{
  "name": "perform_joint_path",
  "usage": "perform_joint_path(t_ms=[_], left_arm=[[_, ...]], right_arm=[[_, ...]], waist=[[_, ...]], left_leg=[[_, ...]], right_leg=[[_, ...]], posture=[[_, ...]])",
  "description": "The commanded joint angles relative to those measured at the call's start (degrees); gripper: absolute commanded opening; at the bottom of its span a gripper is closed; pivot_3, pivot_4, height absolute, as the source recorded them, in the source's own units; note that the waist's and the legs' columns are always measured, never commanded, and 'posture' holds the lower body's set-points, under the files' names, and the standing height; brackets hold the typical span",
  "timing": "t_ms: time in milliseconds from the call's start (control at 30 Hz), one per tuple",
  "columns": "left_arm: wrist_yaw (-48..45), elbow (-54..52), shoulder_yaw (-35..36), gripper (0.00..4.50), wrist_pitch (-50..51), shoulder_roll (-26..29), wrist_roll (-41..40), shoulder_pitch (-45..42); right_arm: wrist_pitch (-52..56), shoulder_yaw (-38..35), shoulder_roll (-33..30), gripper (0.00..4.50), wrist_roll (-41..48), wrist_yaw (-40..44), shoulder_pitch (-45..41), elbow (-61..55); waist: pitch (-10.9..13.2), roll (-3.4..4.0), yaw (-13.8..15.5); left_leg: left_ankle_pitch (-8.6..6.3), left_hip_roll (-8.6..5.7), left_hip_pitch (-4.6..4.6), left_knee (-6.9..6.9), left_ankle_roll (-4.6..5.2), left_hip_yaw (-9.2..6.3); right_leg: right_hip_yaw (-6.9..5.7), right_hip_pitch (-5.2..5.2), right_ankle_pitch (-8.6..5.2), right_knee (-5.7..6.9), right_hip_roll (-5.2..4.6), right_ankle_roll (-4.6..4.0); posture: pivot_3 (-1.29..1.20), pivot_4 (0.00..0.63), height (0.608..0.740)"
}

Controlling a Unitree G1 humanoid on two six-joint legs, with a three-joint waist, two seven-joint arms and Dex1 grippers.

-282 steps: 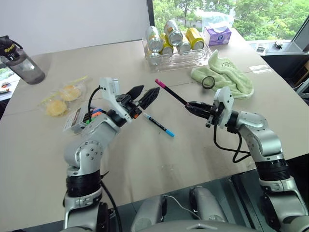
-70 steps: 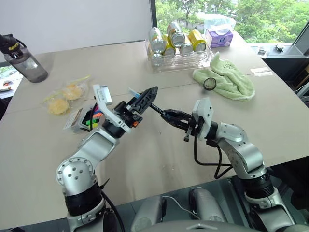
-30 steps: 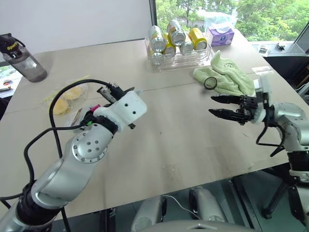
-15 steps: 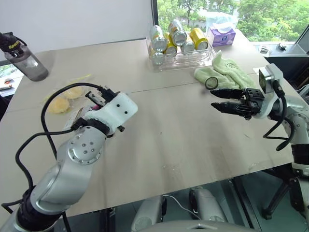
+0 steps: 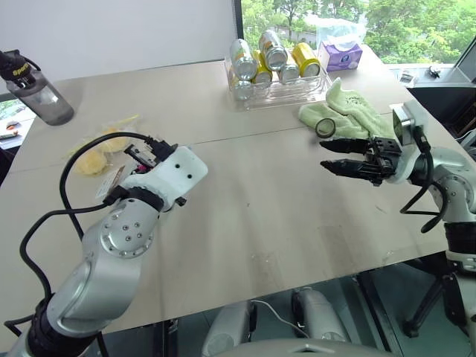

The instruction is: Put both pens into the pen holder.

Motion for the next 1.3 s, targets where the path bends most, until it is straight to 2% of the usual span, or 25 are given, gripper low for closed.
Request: perform_joint_path(t_ms=[33,400,667,1300], left_arm=[[-0.67,-1.31,1.56,0.0,-1.25,-0.2,2.24,-0.68],[-1.81,-0.19,3.73,0.0,-0.6,-1.71,4.62,1.79],[-3.69,2.8,5.69,0.0,-2.76,-1.58,4.64,5.28],[-5.44,6.41,10.09,0.0,-7.34,-2.86,5.82,7.6]], right_arm=[[-1.15,-0.61,0.13,2.89,0.04,0.28,-0.95,-0.9],[-1.54,-1.29,0.19,2.89,-0.1,-0.02,-0.61,-1.19],[-1.23,-1.54,0.27,2.89,0.66,0.09,-0.61,-1.87],[-1.13,-1.47,0.06,2.89,1.17,0.07,-0.68,-2.91]], waist=[[0.0,0.0,0.01],[0.0,0.0,0.03],[0.0,0.01,0.01],[0.0,0.01,0.0]], left_leg=[[0.0,0.0,0.0,0.0,0.0,0.0],[0.0,0.0,0.0,0.01,0.0,-0.01],[0.0,0.0,0.0,0.01,0.0,-0.01],[0.0,0.0,-0.01,0.02,0.0,-0.02]], right_leg=[[0.0,0.0,0.0,0.0,0.0,0.0],[-0.02,0.0,0.0,0.01,0.0,0.0],[-0.01,-0.01,0.0,0.02,-0.01,0.0],[-0.03,-0.01,0.0,0.02,-0.03,0.0]], posture=[[0.0,0.15,0.739],[0.0,0.15,0.739],[0.0,0.15,0.739],[0.0,0.15,0.739]])
